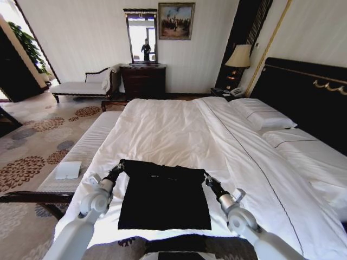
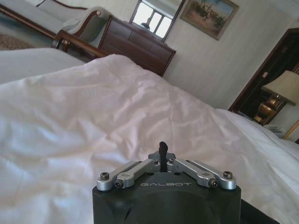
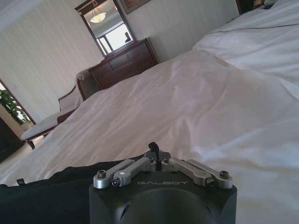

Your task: Fold the clothes on the bed.

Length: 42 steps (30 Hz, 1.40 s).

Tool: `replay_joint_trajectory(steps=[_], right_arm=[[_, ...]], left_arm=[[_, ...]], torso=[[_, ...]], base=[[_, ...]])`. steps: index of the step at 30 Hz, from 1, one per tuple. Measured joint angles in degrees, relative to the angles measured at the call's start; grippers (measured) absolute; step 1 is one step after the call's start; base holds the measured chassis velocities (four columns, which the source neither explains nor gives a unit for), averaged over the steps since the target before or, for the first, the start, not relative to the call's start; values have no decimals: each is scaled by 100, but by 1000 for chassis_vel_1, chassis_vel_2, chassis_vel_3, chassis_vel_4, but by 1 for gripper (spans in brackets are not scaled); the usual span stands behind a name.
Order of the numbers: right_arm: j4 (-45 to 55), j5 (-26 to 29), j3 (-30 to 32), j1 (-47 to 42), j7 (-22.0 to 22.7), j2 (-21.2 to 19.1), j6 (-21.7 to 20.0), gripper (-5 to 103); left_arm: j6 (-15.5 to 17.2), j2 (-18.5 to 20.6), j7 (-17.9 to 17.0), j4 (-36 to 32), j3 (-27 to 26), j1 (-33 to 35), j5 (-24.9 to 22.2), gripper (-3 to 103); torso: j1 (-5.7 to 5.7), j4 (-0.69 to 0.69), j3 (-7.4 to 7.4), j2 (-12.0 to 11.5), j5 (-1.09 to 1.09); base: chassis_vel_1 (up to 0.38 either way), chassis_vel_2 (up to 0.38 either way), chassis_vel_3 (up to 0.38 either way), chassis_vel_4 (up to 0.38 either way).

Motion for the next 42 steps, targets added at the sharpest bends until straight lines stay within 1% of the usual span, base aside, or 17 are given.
replay_joint_trajectory(steps=[2,6,9,10,12,13,14,15,17,19,20,22,25,27,29,34,42], right_arm=[[33,-161,115,-312,-1,139,43,0],[73,-242,215,-397,7,217,98,0],[78,-239,288,-280,55,258,192,0],[78,-239,288,-280,55,258,192,0],[34,-235,317,-228,92,317,296,0],[9,-248,319,-238,97,350,334,0],[-16,-291,316,-272,98,384,367,0],[-16,-291,316,-272,98,384,367,0],[-78,-449,252,-423,82,466,441,0],[-106,-569,197,-525,55,520,481,0],[-106,-569,197,-525,55,520,481,0],[-157,-733,103,-664,39,602,537,0],[-177,-814,71,-745,40,647,566,0],[-187,-925,53,-921,77,699,586,0],[-189,-953,52,-968,100,706,587,0],[-259,-1110,83,-1269,194,722,616,0],[-269,-1267,-18,-1421,172,781,678,0]], left_arm=[[67,-156,-90,-153,-47,246,-29,0],[101,-299,-199,-311,-28,264,-61,0],[90,-468,-242,-576,-40,151,-441,0],[90,-468,-242,-576,-40,151,-441,0],[53,-615,-239,-732,-107,203,-754,0],[30,-637,-208,-715,-126,303,-722,0],[2,-631,-137,-638,-137,436,-549,0],[2,-631,-137,-638,-137,436,-549,0],[-87,-546,83,-434,-154,734,-102,0],[-132,-497,195,-325,-179,904,155,0],[-132,-497,195,-325,-179,904,155,0],[-182,-473,271,-204,-234,1033,432,0],[-186,-458,279,-161,-253,1070,556,0],[-173,-437,279,-108,-254,1109,813,0],[-162,-433,280,-101,-252,1120,867,0],[-57,-413,314,-112,-230,1323,1230,0],[-51,-420,437,5,-248,1427,1325,0]], torso=[[0,0,0,0,0],[0,0,0,-1,0],[1,-1,0,-1,0],[1,-1,0,-1,0],[3,-1,1,-2,1],[3,0,1,-2,1],[3,0,1,-2,1],[3,0,1,-2,1],[2,1,1,-2,-1],[2,1,1,-1,-1],[2,1,1,-1,-1],[1,1,0,-1,-1],[1,1,0,-2,-1],[2,0,1,-2,0],[2,0,0,-2,-1],[1,1,0,-1,-1],[1,0,1,-1,0]], base=[[0,0,0,0],[0,0,0,0],[0,0,0,0],[0,0,0,0],[0,0,0,0],[0,0,0,0],[0,0,0,0],[0,0,0,0],[0,0,0,0],[0,0,0,0],[0,0,0,0],[0,0,0,0],[0,0,0,0],[0,0,0,0],[0,0,0,0],[0,0,0,0],[0,0,0,0]])
